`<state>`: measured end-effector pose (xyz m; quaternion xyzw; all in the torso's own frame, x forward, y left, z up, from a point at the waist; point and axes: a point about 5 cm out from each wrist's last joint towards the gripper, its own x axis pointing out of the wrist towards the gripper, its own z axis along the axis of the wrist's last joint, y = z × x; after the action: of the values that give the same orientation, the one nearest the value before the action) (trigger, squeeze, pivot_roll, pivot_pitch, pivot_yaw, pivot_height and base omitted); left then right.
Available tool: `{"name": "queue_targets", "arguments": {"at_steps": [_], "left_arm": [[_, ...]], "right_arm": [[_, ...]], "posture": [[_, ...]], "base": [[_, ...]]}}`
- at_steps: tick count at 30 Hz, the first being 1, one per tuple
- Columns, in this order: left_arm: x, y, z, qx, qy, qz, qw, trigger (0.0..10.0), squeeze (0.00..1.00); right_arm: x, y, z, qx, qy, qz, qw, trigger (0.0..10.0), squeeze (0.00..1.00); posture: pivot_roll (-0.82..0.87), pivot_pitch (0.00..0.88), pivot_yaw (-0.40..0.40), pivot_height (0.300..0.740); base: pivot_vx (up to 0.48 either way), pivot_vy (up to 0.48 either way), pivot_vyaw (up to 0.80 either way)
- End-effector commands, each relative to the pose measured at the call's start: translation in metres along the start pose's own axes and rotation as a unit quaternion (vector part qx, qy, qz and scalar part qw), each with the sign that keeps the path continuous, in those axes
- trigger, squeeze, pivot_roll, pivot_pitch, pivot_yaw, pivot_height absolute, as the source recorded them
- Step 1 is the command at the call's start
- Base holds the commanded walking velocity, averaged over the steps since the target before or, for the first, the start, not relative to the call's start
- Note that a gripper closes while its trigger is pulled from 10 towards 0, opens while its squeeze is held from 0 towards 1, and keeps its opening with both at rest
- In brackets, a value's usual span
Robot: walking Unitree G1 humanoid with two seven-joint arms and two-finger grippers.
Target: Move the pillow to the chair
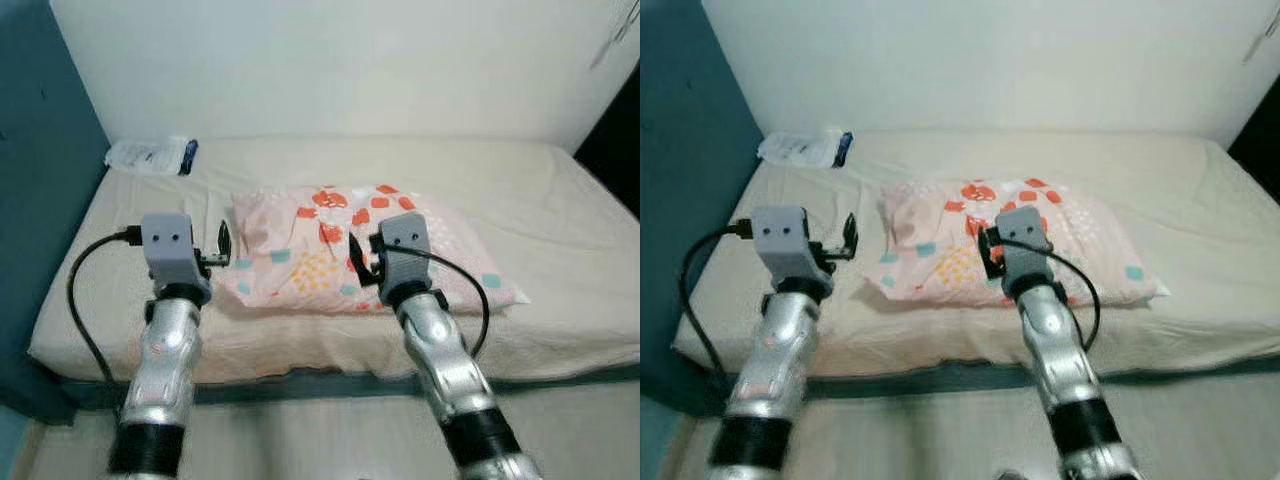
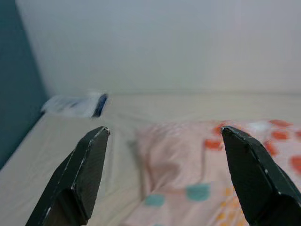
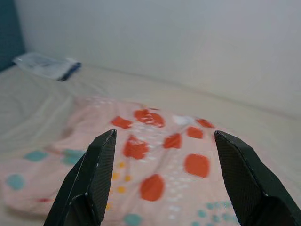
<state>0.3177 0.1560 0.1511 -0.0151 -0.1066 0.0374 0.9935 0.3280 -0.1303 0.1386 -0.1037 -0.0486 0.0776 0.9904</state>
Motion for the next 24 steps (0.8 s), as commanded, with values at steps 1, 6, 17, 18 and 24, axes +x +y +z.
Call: {"name": "queue_targets", "arguments": {"at_steps": [1,6,17,18,24], "left_arm": [[-0.0031,0.0069,-0.0061,0.006,0.011,0.011,1.0,10.0,0.0],[-0.0027,0.0069,-0.0062,0.006,0.01,0.009,1.0,10.0,0.0],[-0.0015,0.0079,-0.0068,0.008,0.012,0.011,1.0,10.0,0.0],[-0.0014,0.0079,-0.0068,0.008,0.012,0.011,1.0,10.0,0.0],[-0.0008,0.0089,-0.0069,0.004,0.012,0.015,1.0,10.0,0.0]], "right_arm": [[-0.0011,0.0051,-0.0022,0.002,0.004,0.006,1.0,10.0,0.0],[-0.0012,0.0053,-0.003,0.001,0.007,0.006,1.0,10.0,0.0],[-0.0017,0.0051,-0.0048,0.001,0.01,0.004,1.0,10.0,0.0],[-0.0017,0.0052,-0.0048,0.001,0.01,0.004,1.0,10.0,0.0],[-0.0021,0.0061,-0.0058,0.001,0.012,0.005,1.0,10.0,0.0]], "posture": [[0.02,0.067,-0.019,0.74],[0.01,0.063,-0.018,0.74],[0.01,0.063,-0.015,0.74],[0.02,0.065,-0.014,0.74],[0.02,0.069,-0.015,0.74]], "base": [[0.277,0.0,0.0],[0.275,0.0,0.0],[0.277,0.0,0.0],[0.277,0.0,0.0],[0.279,0.0,0.0]]}}
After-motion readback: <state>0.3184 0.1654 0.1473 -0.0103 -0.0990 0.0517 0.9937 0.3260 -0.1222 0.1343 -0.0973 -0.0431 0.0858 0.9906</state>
